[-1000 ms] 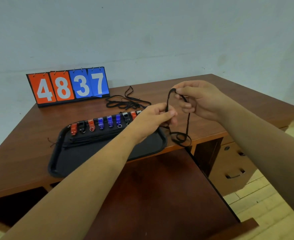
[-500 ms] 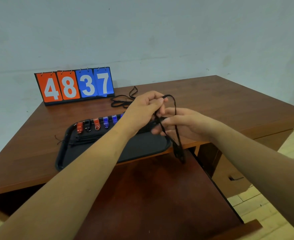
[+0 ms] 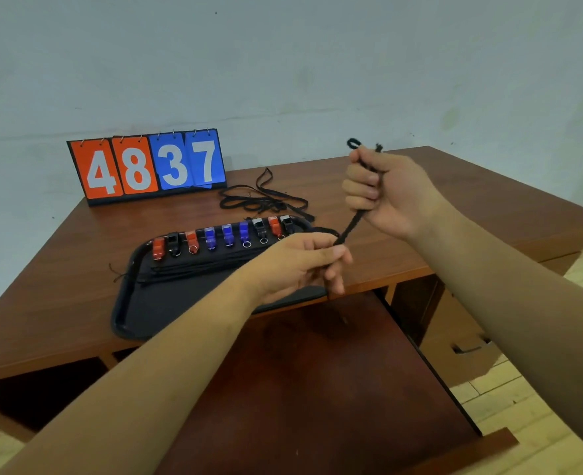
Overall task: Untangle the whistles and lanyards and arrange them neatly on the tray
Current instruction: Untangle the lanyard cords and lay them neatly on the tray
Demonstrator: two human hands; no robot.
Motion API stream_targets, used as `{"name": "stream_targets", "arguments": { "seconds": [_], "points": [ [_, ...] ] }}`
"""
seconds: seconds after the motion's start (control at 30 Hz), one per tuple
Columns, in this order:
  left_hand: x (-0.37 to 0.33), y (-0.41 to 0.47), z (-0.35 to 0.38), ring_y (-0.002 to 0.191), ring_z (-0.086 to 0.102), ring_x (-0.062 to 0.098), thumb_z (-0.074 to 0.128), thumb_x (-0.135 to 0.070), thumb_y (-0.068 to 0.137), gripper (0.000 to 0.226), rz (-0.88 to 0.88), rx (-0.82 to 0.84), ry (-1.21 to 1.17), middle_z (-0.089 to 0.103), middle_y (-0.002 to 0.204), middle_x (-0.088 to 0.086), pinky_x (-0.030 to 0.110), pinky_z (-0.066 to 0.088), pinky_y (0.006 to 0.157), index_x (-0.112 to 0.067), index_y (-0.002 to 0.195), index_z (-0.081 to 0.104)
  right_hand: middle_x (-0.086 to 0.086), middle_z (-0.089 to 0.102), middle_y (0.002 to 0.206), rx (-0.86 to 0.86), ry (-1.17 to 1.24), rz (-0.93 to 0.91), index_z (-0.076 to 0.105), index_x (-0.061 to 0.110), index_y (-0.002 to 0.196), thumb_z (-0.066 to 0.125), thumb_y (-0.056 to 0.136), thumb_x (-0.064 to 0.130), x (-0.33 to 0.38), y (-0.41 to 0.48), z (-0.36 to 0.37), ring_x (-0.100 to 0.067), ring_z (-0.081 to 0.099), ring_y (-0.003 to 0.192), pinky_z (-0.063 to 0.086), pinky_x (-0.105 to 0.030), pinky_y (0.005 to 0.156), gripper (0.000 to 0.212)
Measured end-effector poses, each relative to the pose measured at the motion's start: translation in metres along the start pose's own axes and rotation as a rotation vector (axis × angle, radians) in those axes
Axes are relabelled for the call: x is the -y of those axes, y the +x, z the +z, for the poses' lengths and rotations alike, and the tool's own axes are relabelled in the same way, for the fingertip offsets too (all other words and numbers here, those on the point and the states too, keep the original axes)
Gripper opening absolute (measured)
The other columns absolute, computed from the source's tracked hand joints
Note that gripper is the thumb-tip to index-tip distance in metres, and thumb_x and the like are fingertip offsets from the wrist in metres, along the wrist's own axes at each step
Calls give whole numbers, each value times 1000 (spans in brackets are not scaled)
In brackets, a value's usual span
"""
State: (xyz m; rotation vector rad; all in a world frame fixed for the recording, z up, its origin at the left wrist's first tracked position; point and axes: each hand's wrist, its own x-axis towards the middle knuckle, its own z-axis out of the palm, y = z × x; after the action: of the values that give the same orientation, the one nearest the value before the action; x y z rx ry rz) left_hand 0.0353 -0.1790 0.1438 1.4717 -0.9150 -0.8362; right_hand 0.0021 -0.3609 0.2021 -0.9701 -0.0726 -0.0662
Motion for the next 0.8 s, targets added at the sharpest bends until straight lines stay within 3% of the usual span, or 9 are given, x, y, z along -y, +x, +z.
{"name": "stream_targets", "arguments": {
  "seconds": [0.17, 0.33, 0.37, 0.43, 0.5, 0.57, 0.67, 0.73, 0.8],
  "points": [
    [10, -19, -28, 58, 52, 17, 40, -12, 104, 23, -39, -96, 80, 49, 65, 2, 26, 41, 58, -5, 101, 62, 3, 33, 56, -204, -397, -35, 50, 9, 88, 39, 105, 17, 3, -11, -30, -12, 21, 48, 18, -25, 42, 22],
    [16, -34, -47, 58, 50, 16, 46, -9, 101, 19, -62, -118, 62, 51, 67, 2, 26, 40, 58, -6, 102, 65, 4, 48, 57, -103, -1066, 166, 66, 4, 95, 66, 93, 17, -2, -26, -41, -12, 39, 50, 35, -25, 48, 14],
    [14, -35, -48, 58, 50, 15, 46, -9, 101, 19, -52, -125, 58, 51, 67, 2, 26, 39, 58, -7, 100, 65, 0, 58, 62, -47, -1192, 254, 69, 3, 100, 73, 88, 19, -2, -28, -38, -13, 48, 53, 42, -27, 52, 21],
    [8, -34, -46, 58, 50, 16, 47, -9, 101, 18, -33, -131, 82, 51, 67, 2, 26, 39, 58, -9, 97, 64, -12, 71, 103, 85, -1421, 449, 68, 6, 117, 80, 80, 29, -1, -32, -27, -20, 66, 79, 55, -32, 72, 45],
    [-1, -33, -43, 60, 53, 16, 48, -10, 101, 17, -10, -118, 131, 53, 68, 1, 25, 42, 59, -10, 94, 64, -3, 59, 136, 168, -1598, 483, 56, 13, 136, 80, 78, 39, -4, -31, -14, -20, 61, 115, 50, -33, 96, 68],
    [-9, -30, -39, 62, 55, 16, 49, -11, 101, 16, 11, -109, 194, 55, 70, 2, 25, 44, 60, -10, 96, 64, 6, 56, 140, 216, -1461, 347, 51, 20, 142, 80, 78, 40, -13, -29, 0, -10, 54, 125, 40, -30, 107, 73],
    [-18, -29, -36, 64, 56, 15, 51, -12, 100, 15, 51, -124, 279, 57, 72, 4, 25, 45, 60, -9, 99, 66, -5, 70, 119, 341, -1135, 278, 66, 18, 124, 70, 88, 40, -34, -22, 8, -23, 65, 114, 44, -42, 107, 42],
    [-22, -31, -38, 64, 57, 15, 51, -13, 100, 15, 77, -147, 321, 58, 72, 5, 25, 45, 61, -9, 100, 66, -11, 66, 79, 348, -949, 353, 66, 3, 111, 61, 97, 27, -43, -22, 8, -28, 64, 72, 49, -41, 74, 29],
    [-22, -37, -44, 64, 58, 15, 51, -14, 100, 15, 63, -200, 366, 59, 70, 3, 26, 46, 62, -9, 100, 66, -3, 39, 58, 333, -888, 383, 62, 4, 100, 57, 99, 23, -44, -24, 7, -17, 33, 49, 25, -33, 51, 19]
  ]
}}
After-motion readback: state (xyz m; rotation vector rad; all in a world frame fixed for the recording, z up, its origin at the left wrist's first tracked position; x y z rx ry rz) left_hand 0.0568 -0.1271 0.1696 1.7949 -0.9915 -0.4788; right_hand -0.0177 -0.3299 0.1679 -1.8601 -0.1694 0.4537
